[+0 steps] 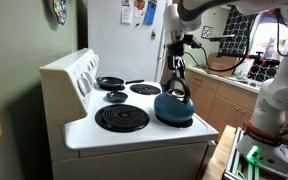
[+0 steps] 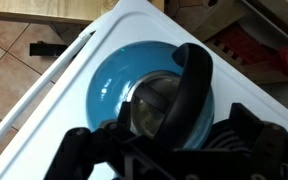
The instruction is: Move the blue kettle to the bottom right cooker on the hob of the stove
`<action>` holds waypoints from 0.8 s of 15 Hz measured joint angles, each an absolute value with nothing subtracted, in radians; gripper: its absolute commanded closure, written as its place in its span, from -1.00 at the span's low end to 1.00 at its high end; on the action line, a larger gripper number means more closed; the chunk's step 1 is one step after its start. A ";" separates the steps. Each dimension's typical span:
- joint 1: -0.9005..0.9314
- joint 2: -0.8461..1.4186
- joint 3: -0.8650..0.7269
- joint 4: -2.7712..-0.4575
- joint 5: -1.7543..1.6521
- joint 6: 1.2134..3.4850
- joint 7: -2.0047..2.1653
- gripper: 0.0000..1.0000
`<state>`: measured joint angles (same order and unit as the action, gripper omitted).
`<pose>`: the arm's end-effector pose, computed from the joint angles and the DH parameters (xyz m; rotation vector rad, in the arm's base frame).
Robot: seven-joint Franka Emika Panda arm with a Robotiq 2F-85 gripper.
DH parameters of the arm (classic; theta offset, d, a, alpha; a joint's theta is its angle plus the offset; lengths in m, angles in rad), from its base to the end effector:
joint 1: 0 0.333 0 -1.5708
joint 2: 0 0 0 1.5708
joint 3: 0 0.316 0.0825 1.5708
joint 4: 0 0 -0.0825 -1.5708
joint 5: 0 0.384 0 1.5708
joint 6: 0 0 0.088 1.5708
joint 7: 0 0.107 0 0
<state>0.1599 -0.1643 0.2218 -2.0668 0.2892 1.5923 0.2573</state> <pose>0.4262 0.2077 0.4835 -2.9483 -0.0938 0.5580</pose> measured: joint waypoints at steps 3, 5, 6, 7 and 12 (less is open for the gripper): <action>0.160 -0.156 0.222 -2.080 0.289 1.602 0.257 -0.66; 0.160 -0.149 0.222 -2.084 0.289 1.607 0.257 -0.09; 0.160 -0.147 0.222 -2.085 0.289 1.609 0.257 0.05; 0.160 -0.146 0.222 -2.087 0.289 1.610 0.257 0.12; 0.160 -0.142 0.222 -2.096 0.289 1.626 0.258 0.58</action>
